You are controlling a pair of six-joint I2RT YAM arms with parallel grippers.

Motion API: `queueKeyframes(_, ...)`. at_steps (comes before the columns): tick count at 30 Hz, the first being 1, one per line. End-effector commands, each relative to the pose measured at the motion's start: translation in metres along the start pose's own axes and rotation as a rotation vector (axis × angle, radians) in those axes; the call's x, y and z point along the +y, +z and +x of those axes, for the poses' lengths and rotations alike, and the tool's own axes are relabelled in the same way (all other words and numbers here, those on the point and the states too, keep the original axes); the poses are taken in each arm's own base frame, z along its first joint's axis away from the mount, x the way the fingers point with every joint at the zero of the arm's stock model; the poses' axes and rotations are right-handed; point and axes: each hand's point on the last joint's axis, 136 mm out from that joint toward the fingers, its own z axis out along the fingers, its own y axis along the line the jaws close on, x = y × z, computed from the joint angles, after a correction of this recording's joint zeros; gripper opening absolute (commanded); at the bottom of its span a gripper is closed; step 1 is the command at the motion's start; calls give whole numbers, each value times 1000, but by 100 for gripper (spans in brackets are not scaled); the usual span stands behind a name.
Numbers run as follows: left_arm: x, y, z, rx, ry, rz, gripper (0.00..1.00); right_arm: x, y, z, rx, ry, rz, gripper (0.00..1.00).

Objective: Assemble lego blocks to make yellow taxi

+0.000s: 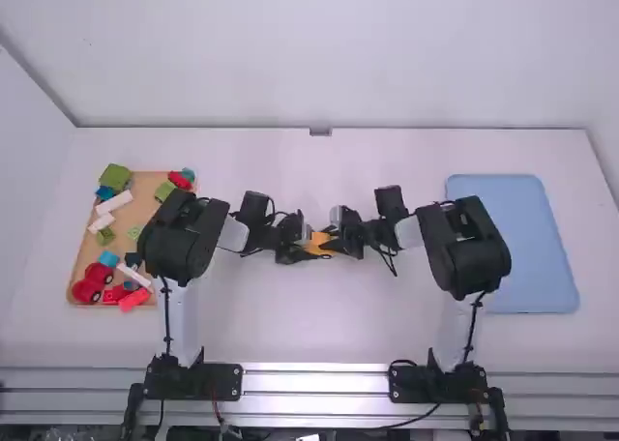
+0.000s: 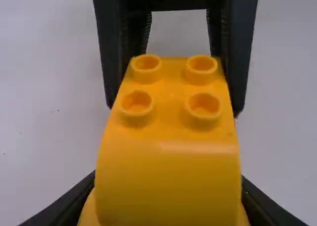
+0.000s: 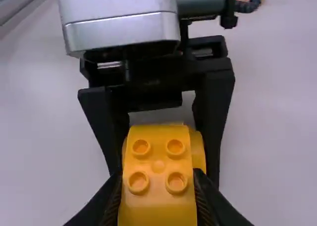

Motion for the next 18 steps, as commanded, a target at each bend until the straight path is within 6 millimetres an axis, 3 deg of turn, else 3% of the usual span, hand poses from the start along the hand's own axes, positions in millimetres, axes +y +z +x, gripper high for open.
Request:
queueKeyframes(1, -14, 4, 41, 142, -101, -17, 17, 6, 12, 24, 100, 30, 0, 10)
queueKeyframes(6, -14, 4, 41, 143, -101, -17, 17, 7, 17, 37, 206, 59, 10, 8)
queueKeyframes(9, -14, 4, 41, 143, -101, -18, 16, 16, 19, 40, 231, 5, -33, 2)
queueKeyframes(18, -12, 2, 41, 141, -100, -25, 15, 18, 3, 44, 226, 82, -29, 3)
